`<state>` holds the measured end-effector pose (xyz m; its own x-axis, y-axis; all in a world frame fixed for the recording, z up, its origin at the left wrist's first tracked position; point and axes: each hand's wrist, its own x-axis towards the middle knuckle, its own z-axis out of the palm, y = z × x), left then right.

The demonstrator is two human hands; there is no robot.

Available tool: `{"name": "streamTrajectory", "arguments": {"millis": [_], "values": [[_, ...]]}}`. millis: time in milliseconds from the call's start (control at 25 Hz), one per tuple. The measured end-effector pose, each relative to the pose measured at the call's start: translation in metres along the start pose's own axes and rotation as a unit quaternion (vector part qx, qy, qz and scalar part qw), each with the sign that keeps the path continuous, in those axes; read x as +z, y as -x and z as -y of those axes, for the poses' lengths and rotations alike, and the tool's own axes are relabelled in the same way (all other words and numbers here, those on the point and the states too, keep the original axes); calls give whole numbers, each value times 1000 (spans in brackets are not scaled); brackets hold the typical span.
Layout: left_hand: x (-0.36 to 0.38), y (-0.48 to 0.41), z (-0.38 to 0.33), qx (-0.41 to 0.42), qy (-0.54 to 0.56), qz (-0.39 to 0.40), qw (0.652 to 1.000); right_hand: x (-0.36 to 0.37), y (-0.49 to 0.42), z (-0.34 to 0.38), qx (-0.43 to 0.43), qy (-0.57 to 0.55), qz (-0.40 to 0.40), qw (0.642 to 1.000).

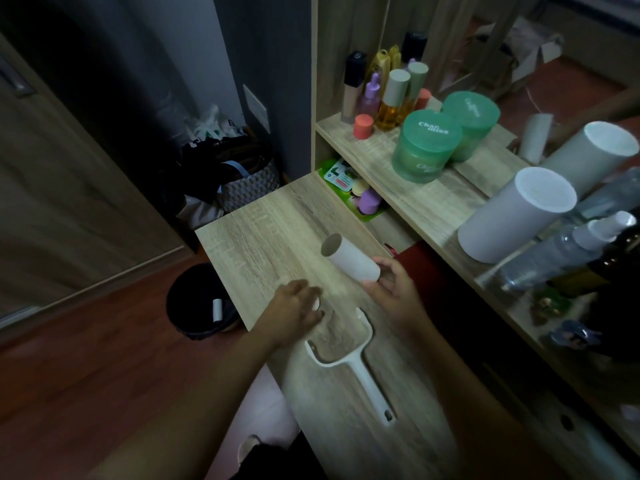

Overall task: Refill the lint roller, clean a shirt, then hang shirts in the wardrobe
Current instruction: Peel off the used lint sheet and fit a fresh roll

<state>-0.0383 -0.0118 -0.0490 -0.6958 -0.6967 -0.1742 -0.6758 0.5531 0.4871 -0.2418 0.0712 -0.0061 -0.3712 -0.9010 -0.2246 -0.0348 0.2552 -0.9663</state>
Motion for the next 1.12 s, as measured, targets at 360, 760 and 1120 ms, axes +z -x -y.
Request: {"name": "streamTrajectory", "arguments": {"millis": [360,760,1120], "values": [[-39,-5,-29,-186,400,-221,870,-5,-1,-3,-10,0,3,1000],[-72,3,-54,-99,512,-207,827,6,3,9,-32,25,11,999],[-84,22,-66,-87,514,-249,816,24,21,29,-88,49,-29,995]]}}
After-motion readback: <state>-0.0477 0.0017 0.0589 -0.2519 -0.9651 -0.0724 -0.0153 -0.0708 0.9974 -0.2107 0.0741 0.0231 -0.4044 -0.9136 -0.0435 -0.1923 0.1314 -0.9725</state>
